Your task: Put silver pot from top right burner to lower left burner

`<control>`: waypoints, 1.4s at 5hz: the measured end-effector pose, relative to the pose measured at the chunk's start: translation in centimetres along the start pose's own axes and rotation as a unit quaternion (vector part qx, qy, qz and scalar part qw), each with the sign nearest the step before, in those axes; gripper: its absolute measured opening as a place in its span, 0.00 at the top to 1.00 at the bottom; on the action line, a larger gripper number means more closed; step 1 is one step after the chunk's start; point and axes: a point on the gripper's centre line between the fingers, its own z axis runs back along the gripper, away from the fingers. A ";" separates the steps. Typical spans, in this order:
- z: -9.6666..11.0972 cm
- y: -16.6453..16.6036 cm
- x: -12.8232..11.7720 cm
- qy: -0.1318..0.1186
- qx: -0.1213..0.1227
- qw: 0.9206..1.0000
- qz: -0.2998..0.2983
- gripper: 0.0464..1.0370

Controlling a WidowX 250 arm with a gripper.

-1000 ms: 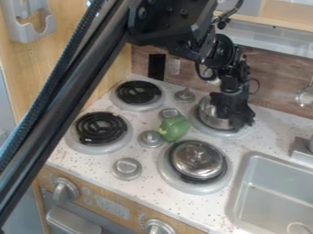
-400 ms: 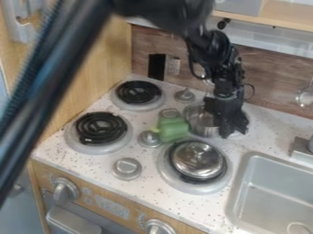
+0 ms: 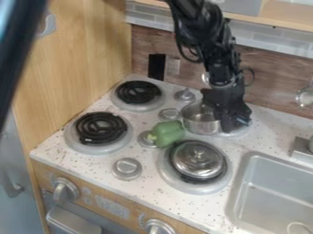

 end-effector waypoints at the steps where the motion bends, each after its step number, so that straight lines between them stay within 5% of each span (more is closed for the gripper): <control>1: 0.9 3.4 -2.6 0.026 0.017 0.999 0.033 0.98; 4: 3.2 12.8 -9.6 0.127 0.097 0.985 0.071 0.98; 5: 1.8 14.5 -12.1 0.143 0.068 0.986 0.059 0.98; 7: 1.1 14.8 -12.6 0.141 0.027 0.988 0.052 0.98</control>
